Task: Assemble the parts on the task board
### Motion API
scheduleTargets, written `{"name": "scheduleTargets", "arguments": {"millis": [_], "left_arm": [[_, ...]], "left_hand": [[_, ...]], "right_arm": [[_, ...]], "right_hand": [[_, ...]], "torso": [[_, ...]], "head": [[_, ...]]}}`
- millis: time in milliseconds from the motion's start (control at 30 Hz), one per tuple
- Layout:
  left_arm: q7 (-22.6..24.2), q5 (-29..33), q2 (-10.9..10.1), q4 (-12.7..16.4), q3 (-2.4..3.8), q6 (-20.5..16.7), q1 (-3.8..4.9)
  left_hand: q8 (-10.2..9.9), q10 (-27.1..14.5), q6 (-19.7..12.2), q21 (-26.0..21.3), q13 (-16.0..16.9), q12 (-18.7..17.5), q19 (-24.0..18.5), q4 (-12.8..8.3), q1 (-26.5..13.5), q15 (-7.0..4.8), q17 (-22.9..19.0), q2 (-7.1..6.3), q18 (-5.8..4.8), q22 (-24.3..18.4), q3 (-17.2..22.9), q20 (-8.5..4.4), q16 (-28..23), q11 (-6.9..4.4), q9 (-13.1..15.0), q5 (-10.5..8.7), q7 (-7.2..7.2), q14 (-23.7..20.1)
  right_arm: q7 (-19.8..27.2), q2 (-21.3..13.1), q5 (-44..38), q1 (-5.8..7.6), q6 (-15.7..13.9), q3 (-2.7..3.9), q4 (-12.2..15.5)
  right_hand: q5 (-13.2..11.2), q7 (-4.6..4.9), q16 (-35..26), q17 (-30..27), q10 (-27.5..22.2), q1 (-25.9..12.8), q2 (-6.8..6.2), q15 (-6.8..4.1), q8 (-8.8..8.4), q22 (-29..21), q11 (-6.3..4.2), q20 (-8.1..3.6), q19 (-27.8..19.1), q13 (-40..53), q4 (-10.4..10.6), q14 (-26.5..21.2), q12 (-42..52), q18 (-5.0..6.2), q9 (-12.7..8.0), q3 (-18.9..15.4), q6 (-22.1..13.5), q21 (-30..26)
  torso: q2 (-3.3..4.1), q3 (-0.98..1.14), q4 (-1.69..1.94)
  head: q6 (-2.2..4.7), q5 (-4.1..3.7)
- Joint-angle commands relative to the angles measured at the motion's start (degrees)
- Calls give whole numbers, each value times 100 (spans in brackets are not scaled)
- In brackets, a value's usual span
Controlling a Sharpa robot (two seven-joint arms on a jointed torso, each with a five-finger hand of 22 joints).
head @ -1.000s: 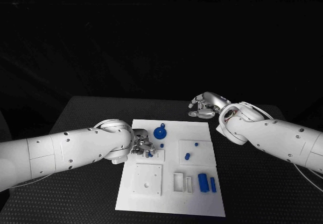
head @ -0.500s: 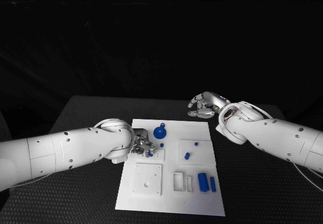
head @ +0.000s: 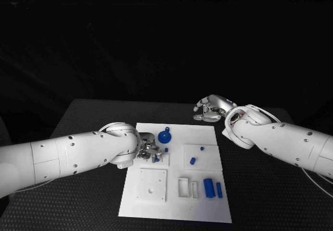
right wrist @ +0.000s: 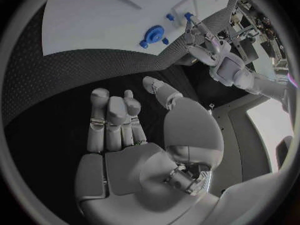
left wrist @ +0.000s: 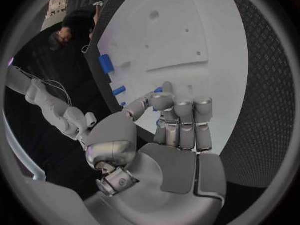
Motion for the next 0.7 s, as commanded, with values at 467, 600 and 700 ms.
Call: {"name": "scheduleTargets", "arguments": {"millis": [467, 600, 700], "left_arm": [[38, -101, 12, 0, -29, 159, -45], [31, -146, 2, -14, -29, 136, -45], [35, -147, -14, -16, -28, 118, -45]], "left_hand": [[28, -193, 499, 36, -13, 8, -46, 32, 123, -353, -16, -9, 94, -25, 36, -846, 38, -229, 13, -101, -479, 313], [18, -195, 499, 51, -19, 8, -50, 55, 210, -353, -26, -59, 101, -42, 64, -848, 43, -229, 24, -102, -478, 309], [15, -196, 504, 60, -23, 7, -54, 69, 261, -352, -32, -80, 102, -52, 76, -847, 46, -229, 31, -72, -479, 305]], "right_arm": [[48, -9, 4, 0, 67, 2, 14], [49, -10, 5, 0, 65, 2, 13], [50, -9, 6, 0, 72, 2, 12]], "right_hand": [[32, 90, -32, 4, -286, 2, 38, -21, 34, 6, 43, 22, 7, -10, 23, -11, 1, 247, 10, -9, 264, -10], [33, 90, -32, 4, -286, 1, 37, -21, 34, 6, 43, 22, 7, -11, 24, -11, 2, 247, 10, -10, 264, -10], [34, 90, -32, 5, -286, 0, 37, -22, 34, 6, 43, 22, 7, -11, 24, -11, 2, 247, 10, -10, 264, -10]], "torso": [[2, -3, 7], [0, -2, 6], [-1, -3, 7]], "head": [[-18, -26], [-13, -22], [-14, -25]]}}
